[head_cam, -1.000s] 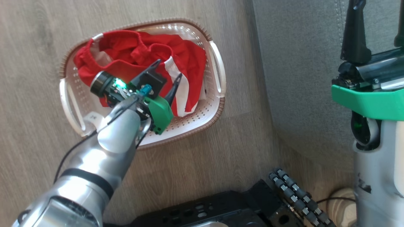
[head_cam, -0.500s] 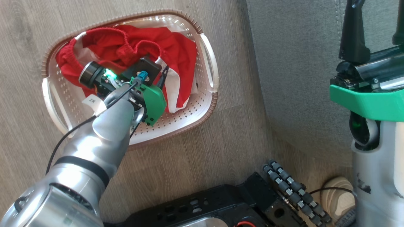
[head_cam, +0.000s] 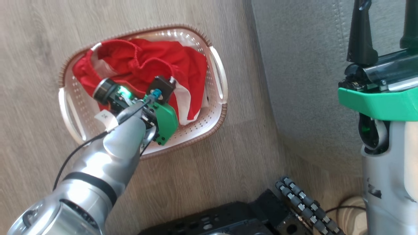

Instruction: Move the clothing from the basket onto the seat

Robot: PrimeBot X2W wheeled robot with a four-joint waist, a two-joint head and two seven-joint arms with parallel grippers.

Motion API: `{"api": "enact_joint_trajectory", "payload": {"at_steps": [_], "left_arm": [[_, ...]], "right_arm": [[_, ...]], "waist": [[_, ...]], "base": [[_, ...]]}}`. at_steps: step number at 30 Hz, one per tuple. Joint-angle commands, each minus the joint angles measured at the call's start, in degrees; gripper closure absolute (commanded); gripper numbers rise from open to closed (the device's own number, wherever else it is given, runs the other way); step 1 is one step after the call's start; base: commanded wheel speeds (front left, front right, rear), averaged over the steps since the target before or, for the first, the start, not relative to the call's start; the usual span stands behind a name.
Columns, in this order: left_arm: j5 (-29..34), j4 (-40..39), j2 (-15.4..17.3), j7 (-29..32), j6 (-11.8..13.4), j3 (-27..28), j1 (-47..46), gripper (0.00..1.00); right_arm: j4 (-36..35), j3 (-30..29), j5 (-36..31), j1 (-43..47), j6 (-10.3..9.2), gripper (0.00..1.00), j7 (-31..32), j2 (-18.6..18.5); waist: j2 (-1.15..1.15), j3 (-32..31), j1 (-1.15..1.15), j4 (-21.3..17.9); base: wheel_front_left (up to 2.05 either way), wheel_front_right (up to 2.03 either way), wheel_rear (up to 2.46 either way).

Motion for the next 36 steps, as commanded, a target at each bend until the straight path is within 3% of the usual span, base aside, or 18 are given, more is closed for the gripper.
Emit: {"api": "enact_joint_trajectory", "payload": {"at_steps": [1, 8, 22, 36], "left_arm": [[-0.44, -1.51, 0.59, -1.12, -0.41, -0.11, 1.59, 1.0], [-3.37, -3.98, 0.59, -1.83, -1.58, -1.76, 2.62, 1.0], [-13.25, -9.78, 0.59, -2.57, -0.48, -0.83, 6.11, 1.0], [-17.63, -13.33, 0.59, -1.28, -0.4, -0.67, 7.38, 1.0]], "right_arm": [[-1.35, 0.49, 0.62, 0.76, -0.02, 0.0, -0.35, 0.04], [2.02, 0.14, 0.03, 2.75, -0.02, 0.0, -0.35, 0.04], [10.16, -0.76, -2.07, 11.34, -0.02, 0.0, -0.35, 0.04], [16.38, -0.35, -1.8, 21.9, -0.02, 0.0, -0.35, 0.04]], "waist": [[0.0, -1.9, 0.0, 0.61], [0.0, -8.43, 0.0, 2.96], [0.0, -27.2, 0.0, 8.78], [0.0, -42.9, 0.0, 13.24]], "base": [[0.0, 0.0, 0.0], [0.0, 0.0, 0.0], [0.0, 0.0, 0.0], [0.0, 0.0, 0.0]]}}
